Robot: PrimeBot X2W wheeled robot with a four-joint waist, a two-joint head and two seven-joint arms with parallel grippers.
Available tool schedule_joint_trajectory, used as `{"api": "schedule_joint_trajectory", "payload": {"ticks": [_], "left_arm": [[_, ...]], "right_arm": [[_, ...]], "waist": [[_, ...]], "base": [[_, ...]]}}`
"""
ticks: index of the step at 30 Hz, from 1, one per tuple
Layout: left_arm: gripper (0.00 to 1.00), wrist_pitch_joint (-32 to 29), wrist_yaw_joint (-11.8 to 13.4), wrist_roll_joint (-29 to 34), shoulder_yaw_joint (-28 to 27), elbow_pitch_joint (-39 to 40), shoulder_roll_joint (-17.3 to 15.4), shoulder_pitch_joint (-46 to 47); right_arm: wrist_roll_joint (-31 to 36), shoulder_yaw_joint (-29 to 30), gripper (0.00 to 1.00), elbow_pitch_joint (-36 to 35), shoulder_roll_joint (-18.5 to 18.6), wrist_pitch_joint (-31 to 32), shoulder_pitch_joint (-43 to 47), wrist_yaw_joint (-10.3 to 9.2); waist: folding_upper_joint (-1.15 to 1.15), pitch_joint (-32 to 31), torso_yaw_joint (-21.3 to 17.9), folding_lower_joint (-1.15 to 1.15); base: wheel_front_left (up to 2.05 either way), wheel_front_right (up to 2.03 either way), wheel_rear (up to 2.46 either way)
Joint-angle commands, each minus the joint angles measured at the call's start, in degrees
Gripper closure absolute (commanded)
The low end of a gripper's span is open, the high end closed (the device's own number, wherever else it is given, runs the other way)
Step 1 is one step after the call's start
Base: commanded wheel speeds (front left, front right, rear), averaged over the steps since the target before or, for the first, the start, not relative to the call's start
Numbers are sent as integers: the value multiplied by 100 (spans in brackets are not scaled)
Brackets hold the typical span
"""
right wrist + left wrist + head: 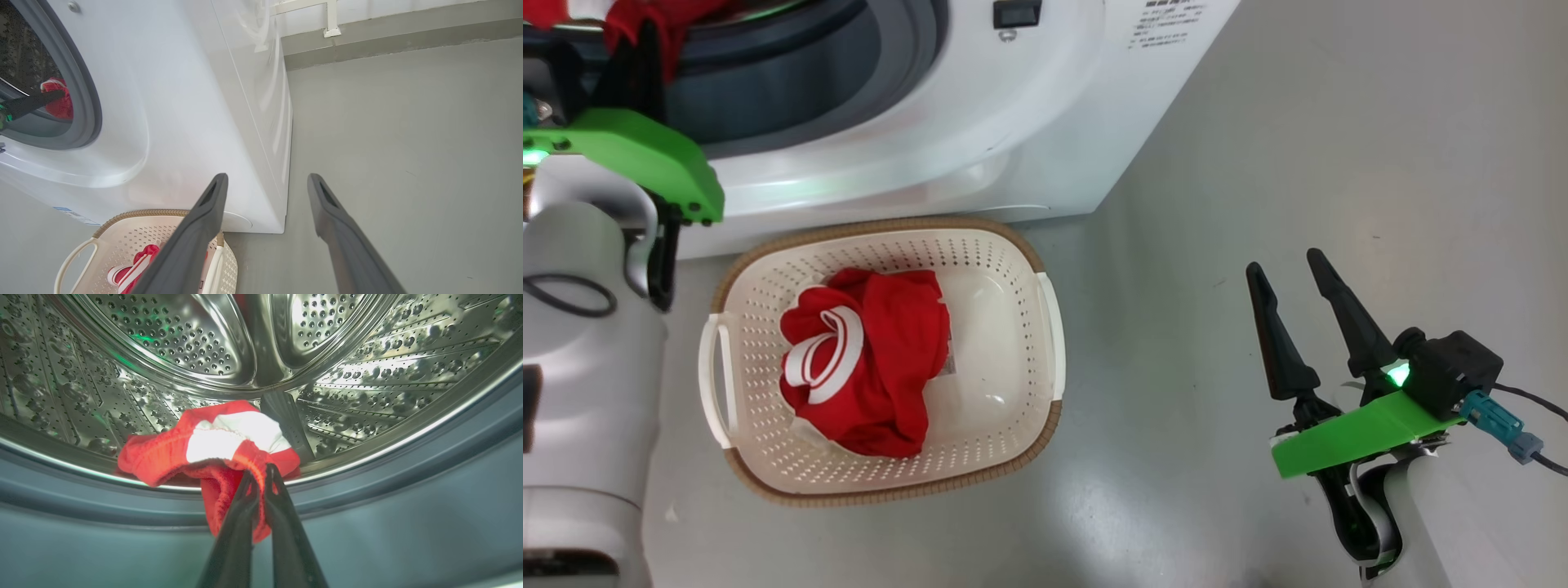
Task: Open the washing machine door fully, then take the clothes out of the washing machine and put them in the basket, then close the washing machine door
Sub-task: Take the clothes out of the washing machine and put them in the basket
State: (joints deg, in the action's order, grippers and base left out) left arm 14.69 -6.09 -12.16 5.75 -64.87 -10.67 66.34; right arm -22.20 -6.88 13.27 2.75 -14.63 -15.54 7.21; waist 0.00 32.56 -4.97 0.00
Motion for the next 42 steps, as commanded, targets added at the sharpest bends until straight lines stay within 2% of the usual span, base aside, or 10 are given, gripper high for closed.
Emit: {"api": "schedule_joint_trajectory", "payload": {"ticks": [1, 29, 42], "left_arm": [[100, 30, -29, -46, -133, 275, -208, -172], [100, 30, -132, 48, -917, 3414, 318, -2141], [100, 30, -138, 8, -1047, 4650, 418, -2693]], "right_arm": [[-62, -113, 0, -95, 13, -37, 107, 28], [112, 90, 0, -49, 13, -37, 375, 28], [165, 138, 0, -54, 13, -37, 430, 28]], "waist": [[0, -60, 30, 0], [0, -519, 377, 0], [0, -578, 463, 0]], "base": [[0, 0, 0], [0, 0, 0], [0, 0, 0]]}}
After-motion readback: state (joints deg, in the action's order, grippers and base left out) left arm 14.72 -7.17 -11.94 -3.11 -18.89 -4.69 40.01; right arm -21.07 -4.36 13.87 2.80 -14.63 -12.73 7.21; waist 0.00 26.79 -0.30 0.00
